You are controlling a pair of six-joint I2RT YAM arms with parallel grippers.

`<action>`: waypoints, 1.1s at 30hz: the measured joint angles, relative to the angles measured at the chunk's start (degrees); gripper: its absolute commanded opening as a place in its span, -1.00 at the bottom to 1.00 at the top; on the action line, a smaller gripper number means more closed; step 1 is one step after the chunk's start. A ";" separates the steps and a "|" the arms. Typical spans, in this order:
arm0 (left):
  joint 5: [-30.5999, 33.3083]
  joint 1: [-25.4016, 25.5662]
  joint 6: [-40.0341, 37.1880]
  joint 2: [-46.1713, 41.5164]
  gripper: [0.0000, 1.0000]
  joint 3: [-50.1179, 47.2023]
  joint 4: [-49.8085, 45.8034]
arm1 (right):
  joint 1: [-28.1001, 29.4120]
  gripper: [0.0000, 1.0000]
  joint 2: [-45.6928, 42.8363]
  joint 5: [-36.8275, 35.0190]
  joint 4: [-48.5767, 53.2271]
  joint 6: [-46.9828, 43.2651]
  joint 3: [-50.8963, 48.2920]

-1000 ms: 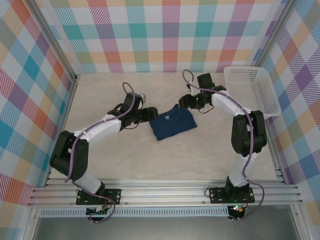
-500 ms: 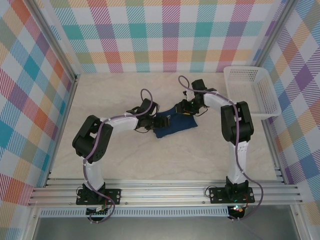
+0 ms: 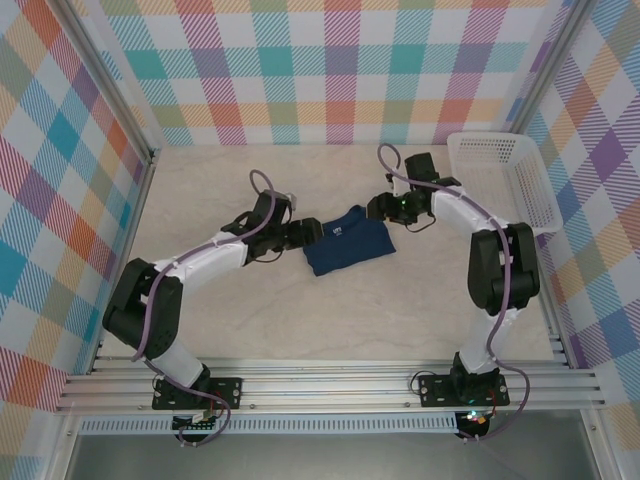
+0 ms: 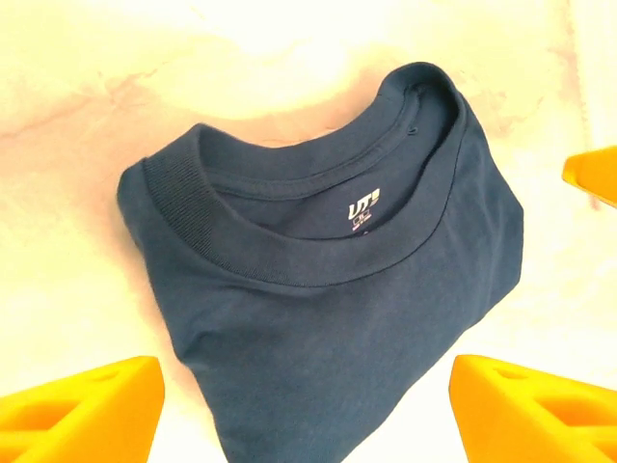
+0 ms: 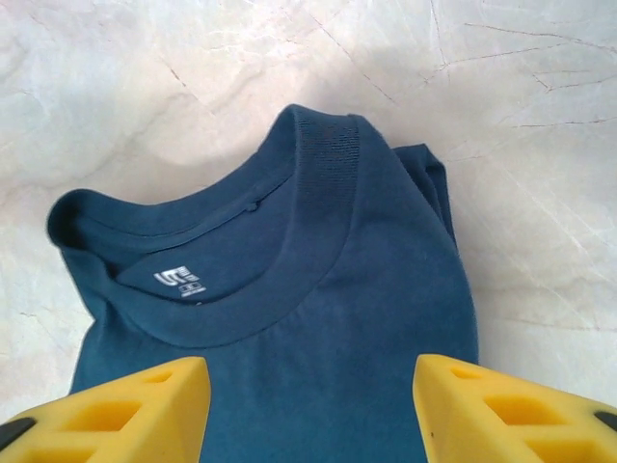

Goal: Fold the inside-out t-shirt

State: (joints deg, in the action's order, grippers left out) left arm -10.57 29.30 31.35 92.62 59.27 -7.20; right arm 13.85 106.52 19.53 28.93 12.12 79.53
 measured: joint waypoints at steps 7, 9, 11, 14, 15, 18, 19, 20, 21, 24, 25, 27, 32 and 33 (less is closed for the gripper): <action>-5.95 -0.57 4.04 8.15 0.61 -0.50 0.57 | 0.00 0.17 3.15 0.09 -0.83 1.29 -2.93; -7.43 -0.59 4.79 10.71 0.62 0.09 0.96 | 0.00 0.15 4.35 0.33 -1.09 1.88 -3.15; -8.26 -0.59 5.46 12.76 0.63 1.01 1.33 | 0.00 0.12 5.07 0.63 -1.64 2.25 -3.50; -9.97 -1.01 6.75 13.53 0.63 1.66 3.23 | 0.00 0.08 5.31 1.03 -2.56 2.69 -4.44; -10.03 -0.94 6.95 14.01 0.62 1.88 3.78 | 0.00 0.07 5.31 1.20 -2.71 2.75 -4.63; -10.43 -1.01 7.91 14.56 0.57 2.23 4.09 | 0.00 0.04 5.31 1.79 -3.45 3.52 -5.20; -10.43 -1.01 8.15 14.84 0.56 2.51 4.02 | 0.02 0.03 5.31 2.01 -3.63 3.63 -5.31; -10.43 -1.01 8.33 15.04 0.53 2.73 3.98 | 0.07 0.02 5.31 2.21 -3.78 3.78 -5.46; -10.45 -1.01 8.37 15.23 0.49 2.91 3.93 | 0.09 0.02 5.31 2.27 -3.93 3.87 -5.62; -10.62 -1.01 8.92 16.20 0.35 3.96 3.85 | 0.24 0.01 5.31 2.51 -4.07 4.00 -5.73; -10.80 -1.01 9.14 16.68 0.31 4.48 3.76 | 0.28 0.00 5.31 2.64 -4.11 4.04 -5.73; -11.08 -0.90 9.27 17.68 0.24 5.53 4.09 | 0.46 0.00 5.31 2.67 -4.11 4.20 -5.73; -11.47 -0.57 9.40 20.31 0.02 8.50 3.78 | 0.59 -0.02 5.31 2.69 -4.09 4.24 -5.73; -11.47 -0.48 9.42 20.79 -0.06 9.07 3.72 | 0.59 -0.02 5.31 2.67 -4.09 4.35 -5.73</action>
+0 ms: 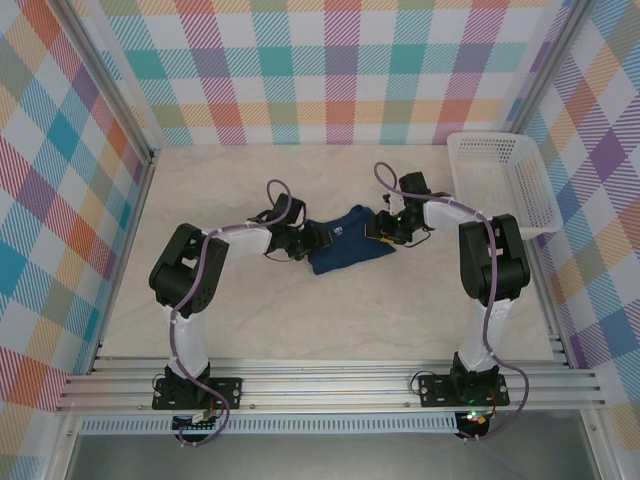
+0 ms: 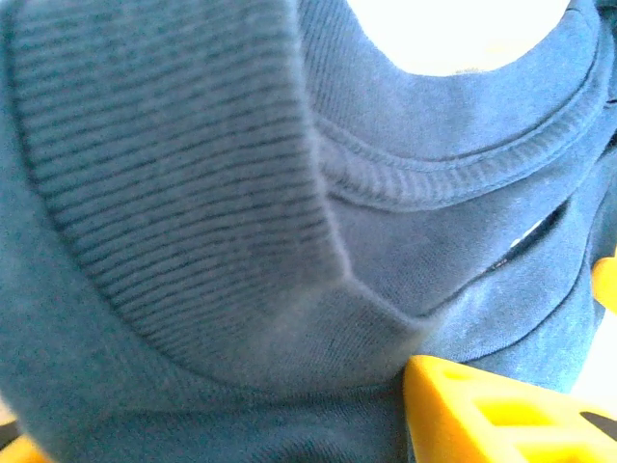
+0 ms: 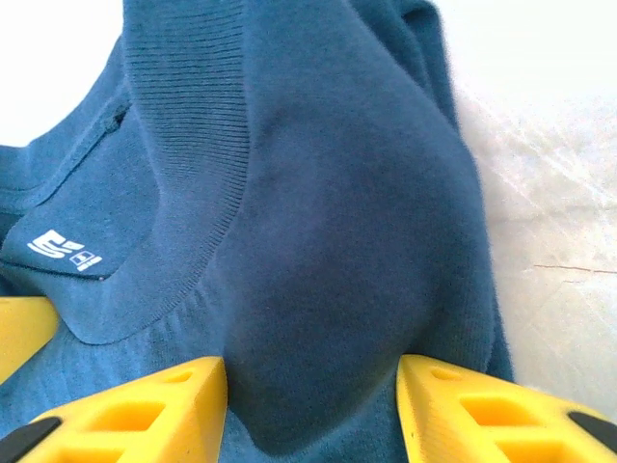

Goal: Fold the inside-out t-shirt

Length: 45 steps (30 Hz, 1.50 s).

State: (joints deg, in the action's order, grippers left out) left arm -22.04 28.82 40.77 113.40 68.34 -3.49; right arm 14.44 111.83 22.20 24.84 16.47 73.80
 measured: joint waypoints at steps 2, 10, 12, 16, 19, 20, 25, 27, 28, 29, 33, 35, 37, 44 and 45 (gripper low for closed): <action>0.07 0.22 -0.13 1.05 -0.23 0.83 0.63 | 0.00 -0.02 0.00 0.00 0.00 0.20 0.00; 1.70 0.94 -5.86 2.82 -1.00 4.35 0.42 | 0.00 0.08 -0.26 -1.44 0.61 0.22 0.09; 2.45 0.37 -9.49 2.82 -1.00 5.84 -1.92 | 0.02 0.11 -0.92 -2.51 1.42 0.07 0.24; 5.79 -2.78 -19.76 3.13 -1.00 13.05 -14.34 | 0.02 0.17 -4.55 -5.66 3.19 -0.61 0.57; 11.19 -6.88 -28.13 3.89 -1.00 20.50 -23.96 | 0.02 0.21 -9.03 -7.54 3.52 -0.68 0.57; 12.83 -8.33 -30.32 4.02 -1.00 22.34 -26.34 | 0.00 0.21 -10.49 -7.76 3.48 -0.66 0.57; 21.66 -18.88 -41.13 4.96 -1.00 30.86 -35.95 | 0.07 0.23 -14.56 -6.91 2.99 -0.57 0.57; 24.83 -22.80 -45.44 6.73 -1.00 35.30 -38.97 | 0.24 0.23 -14.53 -6.36 3.04 -0.55 0.48; 26.58 -24.63 -47.95 8.41 -1.00 38.47 -40.68 | 0.28 0.23 -14.53 -6.01 3.04 -0.39 0.28; 27.78 -26.05 -49.79 10.10 -1.00 41.42 -42.14 | 0.37 0.23 -14.53 -5.64 3.02 -0.37 0.04; 32.68 -30.56 -57.16 19.82 -1.00 56.78 -48.02 | 0.92 0.23 -14.25 -4.15 2.97 0.26 -0.26; 34.77 -31.65 -60.13 24.65 -1.00 63.63 -50.29 | 1.36 0.23 -13.84 -3.67 2.89 0.33 -0.26; 37.22 -32.39 -62.55 28.72 -0.94 68.96 -51.67 | 1.79 0.24 -13.46 -3.48 2.86 0.52 -0.26; 46.66 -32.76 -64.15 34.32 0.28 74.64 -51.87 | 2.89 0.24 -13.09 -3.54 3.13 0.68 -0.26; 47.60 -32.76 -63.49 34.25 0.36 74.93 -51.71 | 2.99 0.24 -13.09 -3.63 3.13 0.68 -0.26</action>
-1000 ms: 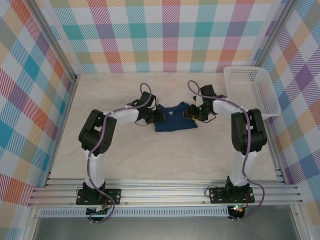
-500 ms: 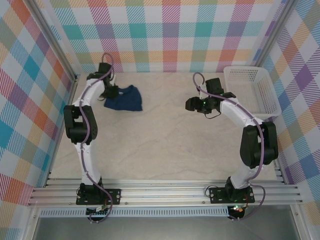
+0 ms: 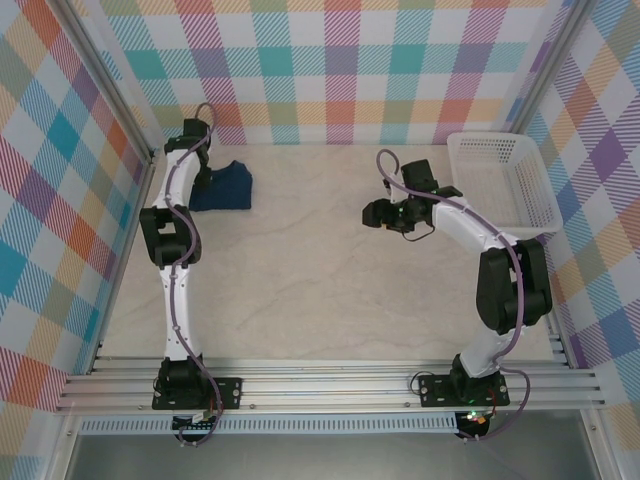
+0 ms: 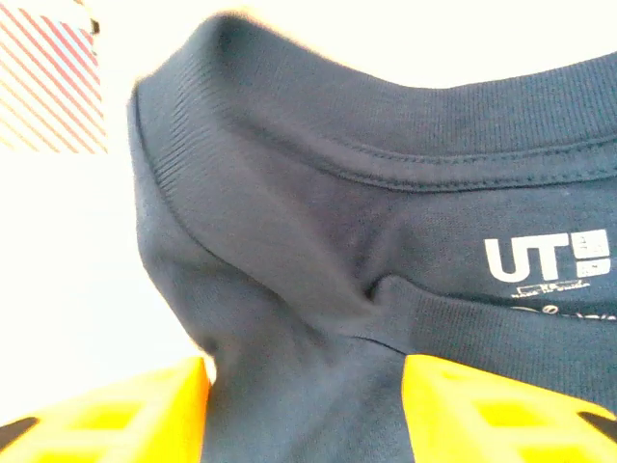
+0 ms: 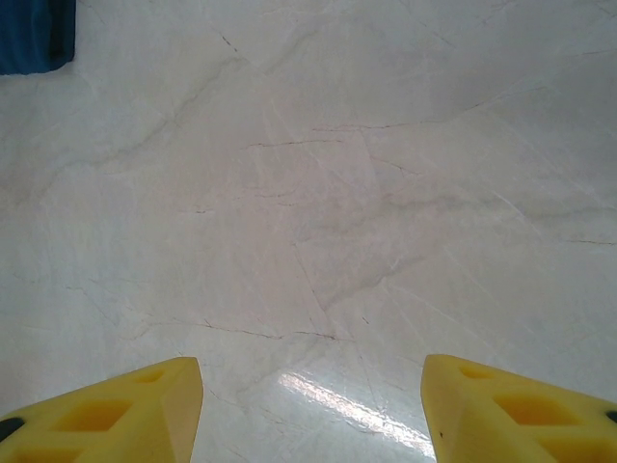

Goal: Fold the inside-out t-shirt

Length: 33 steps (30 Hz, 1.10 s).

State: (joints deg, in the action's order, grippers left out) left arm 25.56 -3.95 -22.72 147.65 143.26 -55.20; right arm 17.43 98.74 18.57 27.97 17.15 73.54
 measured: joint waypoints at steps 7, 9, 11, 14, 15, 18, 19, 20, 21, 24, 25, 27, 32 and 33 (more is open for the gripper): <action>-1.05 0.00 9.66 -12.24 0.61 -12.13 3.39 | 1.70 0.28 -2.51 -5.51 0.20 -1.62 -0.76; -4.04 -0.02 13.55 -21.70 0.66 -23.06 6.71 | 2.47 0.34 -5.51 -8.85 0.20 -2.45 -2.16; -7.80 0.00 17.64 -32.61 0.76 -34.75 10.84 | 2.97 0.50 -9.66 -12.94 0.07 -3.28 -4.35; -13.90 0.00 23.91 -50.14 0.91 -52.76 19.10 | 3.56 0.82 -16.17 -19.69 -1.03 -4.76 -8.44; -15.82 0.13 25.75 -55.56 0.99 -58.23 21.81 | 3.56 0.94 -18.18 -22.38 -1.51 -5.16 -9.97; -20.15 1.01 30.58 -70.49 1.00 -75.03 30.51 | 3.54 0.99 -22.51 -30.42 -3.72 -5.95 -14.91; -20.59 1.55 31.76 -74.86 1.00 -80.91 33.55 | 3.48 0.99 -23.47 -33.22 -4.57 -6.05 -16.81; -20.57 2.25 32.48 -78.27 1.00 -85.79 36.00 | 3.30 0.99 -23.98 -35.43 -5.25 -6.10 -18.21; -20.37 2.97 33.14 -81.50 1.00 -90.92 38.27 | 3.10 0.99 -24.24 -38.01 -5.99 -6.21 -19.87; -18.27 4.35 34.07 -88.19 1.00 -104.15 43.71 | 2.10 0.99 -24.24 -43.08 -10.54 -8.50 -24.98; -17.18 4.35 34.07 -89.35 1.00 -107.67 45.53 | 1.62 0.99 -24.22 -44.09 -12.63 -9.57 -26.88; -16.46 4.33 32.96 -90.20 1.00 -113.31 51.39 | 0.39 0.99 -24.04 -44.85 -18.32 -12.02 -30.91; -17.00 4.28 30.16 -85.59 1.00 -122.46 68.54 | -4.13 0.99 -20.74 -41.92 -35.08 -15.76 -39.87; -17.16 4.28 29.88 -83.65 1.00 -122.79 71.14 | -4.87 0.99 -20.09 -41.16 -37.77 -16.20 -41.09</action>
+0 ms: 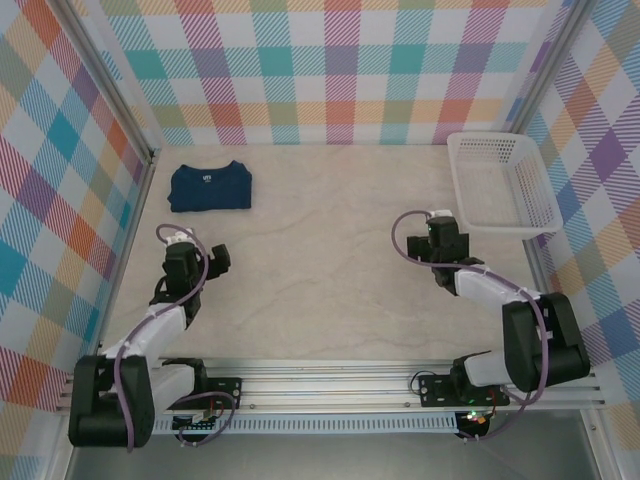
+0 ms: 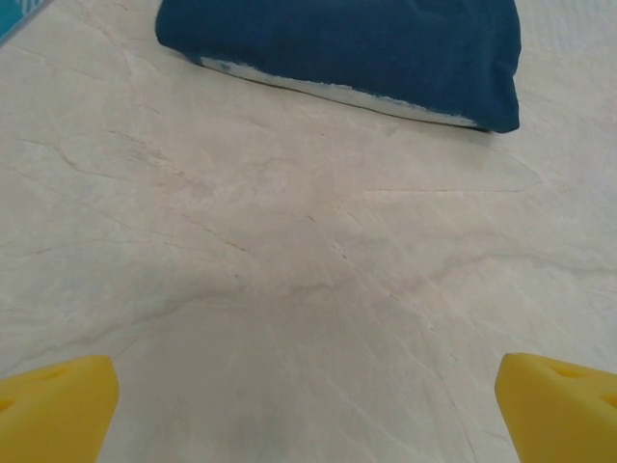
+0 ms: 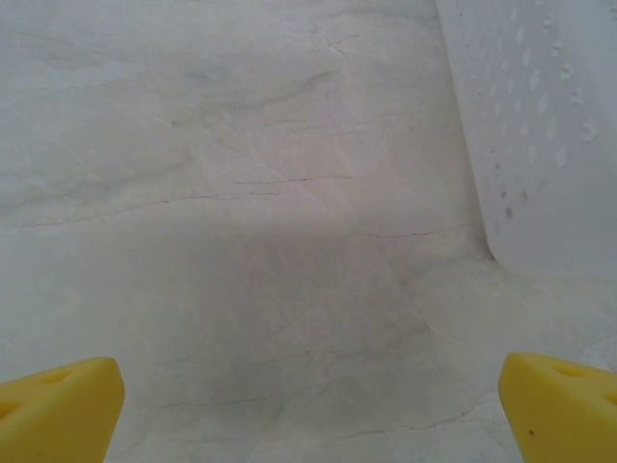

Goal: Fold the inside-out t-shirt

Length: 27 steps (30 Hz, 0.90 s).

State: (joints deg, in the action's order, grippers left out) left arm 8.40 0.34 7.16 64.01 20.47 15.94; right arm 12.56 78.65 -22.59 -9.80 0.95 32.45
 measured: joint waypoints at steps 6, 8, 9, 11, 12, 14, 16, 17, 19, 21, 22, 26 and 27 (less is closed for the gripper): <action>-1.11 0.00 -1.68 13.46 1.00 -0.70 18.64 | -3.06 0.99 2.14 5.92 -17.73 -2.78 -7.37; -1.46 0.04 -2.36 17.77 1.00 -0.04 21.86 | -3.69 1.00 3.13 7.67 -24.04 -3.54 -8.94; -1.53 0.31 -2.82 19.96 1.00 0.87 22.18 | -4.02 0.99 3.93 8.48 -26.62 -3.65 -9.46; -1.95 0.72 -3.87 23.12 1.00 2.47 23.23 | -4.85 0.99 4.76 9.90 -29.05 -3.63 -9.94; -2.49 0.98 -4.35 24.13 1.00 3.13 23.54 | -5.35 0.99 4.96 10.29 -30.34 -3.61 -10.14; -3.34 1.29 -5.18 24.70 1.00 3.32 24.83 | -6.25 0.99 5.22 11.39 -32.26 -3.54 -10.21; -4.26 1.44 -5.79 24.98 1.00 3.32 26.12 | -7.65 0.99 6.23 13.44 -34.84 -3.08 -10.23; -4.50 1.46 -6.03 25.09 1.00 3.32 26.51 | -8.37 0.99 7.21 14.32 -36.24 -2.86 -10.21; -4.79 1.46 -6.60 25.09 1.00 3.32 26.86 | -9.64 0.99 8.83 15.58 -36.68 -2.38 -10.19; -4.92 1.53 -6.84 25.11 1.00 3.34 27.26 | -10.32 0.99 9.22 16.35 -36.68 -1.92 -10.23; -4.94 1.53 -6.91 25.16 1.00 3.34 27.45 | -10.43 0.99 9.22 16.65 -36.85 -1.79 -10.21; -4.92 1.75 -7.04 25.20 1.00 3.34 27.74 | -10.51 0.99 9.22 17.77 -36.92 -1.60 -10.21; -4.94 1.81 -7.04 25.20 1.00 3.34 27.74 | -10.51 0.99 9.22 17.94 -36.92 -1.60 -10.21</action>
State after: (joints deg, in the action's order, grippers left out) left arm 3.46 2.15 0.12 89.21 23.81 43.68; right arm 2.04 87.88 -4.64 -46.72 -0.64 22.24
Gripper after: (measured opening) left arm 0.997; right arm 0.996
